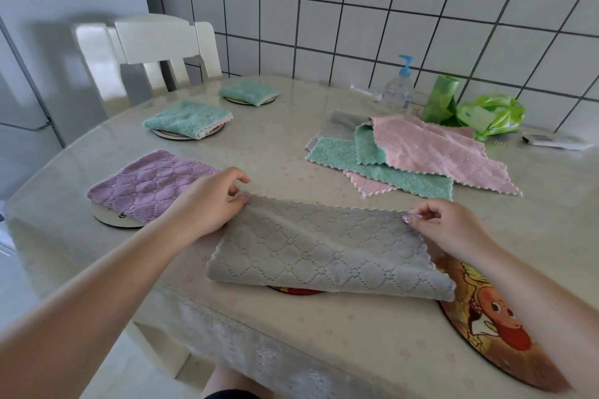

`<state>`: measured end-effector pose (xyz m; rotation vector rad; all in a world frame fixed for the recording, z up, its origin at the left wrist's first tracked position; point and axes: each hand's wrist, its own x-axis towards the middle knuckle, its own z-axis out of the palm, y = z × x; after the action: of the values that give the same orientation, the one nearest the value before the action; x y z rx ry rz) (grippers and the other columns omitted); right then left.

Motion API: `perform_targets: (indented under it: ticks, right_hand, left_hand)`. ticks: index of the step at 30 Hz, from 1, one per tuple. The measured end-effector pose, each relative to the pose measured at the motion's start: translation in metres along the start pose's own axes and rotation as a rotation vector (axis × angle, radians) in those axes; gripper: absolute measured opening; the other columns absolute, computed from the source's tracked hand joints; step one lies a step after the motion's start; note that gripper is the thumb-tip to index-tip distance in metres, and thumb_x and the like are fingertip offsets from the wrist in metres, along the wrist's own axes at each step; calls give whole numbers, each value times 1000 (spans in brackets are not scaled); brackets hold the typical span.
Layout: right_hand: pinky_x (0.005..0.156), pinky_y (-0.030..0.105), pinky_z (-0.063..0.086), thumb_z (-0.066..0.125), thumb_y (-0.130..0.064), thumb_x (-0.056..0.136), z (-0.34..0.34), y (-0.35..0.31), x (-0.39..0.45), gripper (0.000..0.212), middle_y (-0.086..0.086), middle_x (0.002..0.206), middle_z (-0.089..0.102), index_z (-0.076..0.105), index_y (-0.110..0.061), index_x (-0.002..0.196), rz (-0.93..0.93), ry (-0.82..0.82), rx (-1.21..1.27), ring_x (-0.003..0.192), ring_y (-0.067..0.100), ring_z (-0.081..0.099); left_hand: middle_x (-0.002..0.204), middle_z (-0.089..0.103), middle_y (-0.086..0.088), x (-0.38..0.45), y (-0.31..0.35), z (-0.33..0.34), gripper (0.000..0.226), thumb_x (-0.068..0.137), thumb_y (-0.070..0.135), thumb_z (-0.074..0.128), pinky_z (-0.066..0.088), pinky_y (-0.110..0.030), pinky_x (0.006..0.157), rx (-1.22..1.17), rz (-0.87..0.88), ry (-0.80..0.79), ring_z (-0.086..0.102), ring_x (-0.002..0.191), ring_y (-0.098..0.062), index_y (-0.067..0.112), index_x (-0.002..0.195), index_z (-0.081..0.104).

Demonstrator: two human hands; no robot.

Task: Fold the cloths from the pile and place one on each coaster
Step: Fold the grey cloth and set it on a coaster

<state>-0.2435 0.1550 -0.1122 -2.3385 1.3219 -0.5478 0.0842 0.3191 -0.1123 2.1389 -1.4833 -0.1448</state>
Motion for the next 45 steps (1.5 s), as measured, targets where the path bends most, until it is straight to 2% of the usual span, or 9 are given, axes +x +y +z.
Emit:
perform_targets:
  ticks: [9,16,19,23,27,34,38,42,45]
  right_hand:
    - [63,25,38,63,-32,86,7,3,1,13,-8,87,61,62,-21,80,-18,83,-30,83,10,55]
    - [96,30,31,59,-29,87,7,-13,-3,26,3,129,49,58,-20,112,6,121,-97,122,19,41]
    - [103,26,22,53,-30,91,10,-48,-11,37,-1,140,43,53,-20,127,-180,68,-159,130,14,33]
    - [117,41,15,38,-43,95,39,-93,-26,52,-4,154,24,33,-24,143,-251,-202,-259,142,12,18]
    - [118,42,5,-5,-60,72,66,-92,-43,85,-7,158,5,13,-29,148,-280,-246,-360,144,9,5]
    - [116,39,-7,-15,-78,66,38,-55,-56,90,-9,157,-15,-9,-38,146,-228,-305,-513,143,8,-15]
    - [114,45,-8,-21,-84,54,19,-41,-60,101,-11,155,-20,-13,-40,144,-149,-378,-575,142,9,-17]
    - [117,46,0,22,-68,86,11,-51,-42,69,-10,157,9,18,-34,147,-201,-320,-442,144,9,5]
    - [114,35,23,42,-33,97,21,-73,-18,42,-5,145,40,44,-23,137,-314,-234,-158,132,7,35]
  left_hand:
    - [98,52,6,-3,-1,3,31,92,28,53,39,-28,73,-6,2,43,52,85,-14,25,122,47]
    - [129,47,1,-14,16,2,43,91,29,53,47,-36,87,179,106,88,54,109,-20,23,133,43]
    - [136,49,6,-26,50,4,40,95,31,46,38,-30,101,85,250,30,49,121,-13,21,133,48]
    - [137,48,2,-38,85,33,41,97,32,30,31,-31,108,143,426,-163,41,130,-17,17,130,47]
    - [152,29,3,-55,73,52,63,91,46,10,13,-36,116,335,421,-144,22,142,-14,20,146,27]
    - [157,-7,11,-70,41,27,101,59,72,-33,-10,-28,116,403,330,-285,-13,143,-6,33,148,-4]
    - [152,-13,15,-84,25,16,90,68,73,-24,-13,-27,114,375,283,-274,-16,142,-6,36,147,-4]
    - [134,50,16,-96,33,7,45,94,50,23,27,-40,112,302,495,-74,43,128,-7,35,126,51]
    - [104,63,18,-102,57,13,25,90,36,47,42,-28,98,121,684,1,58,98,-4,31,107,65]
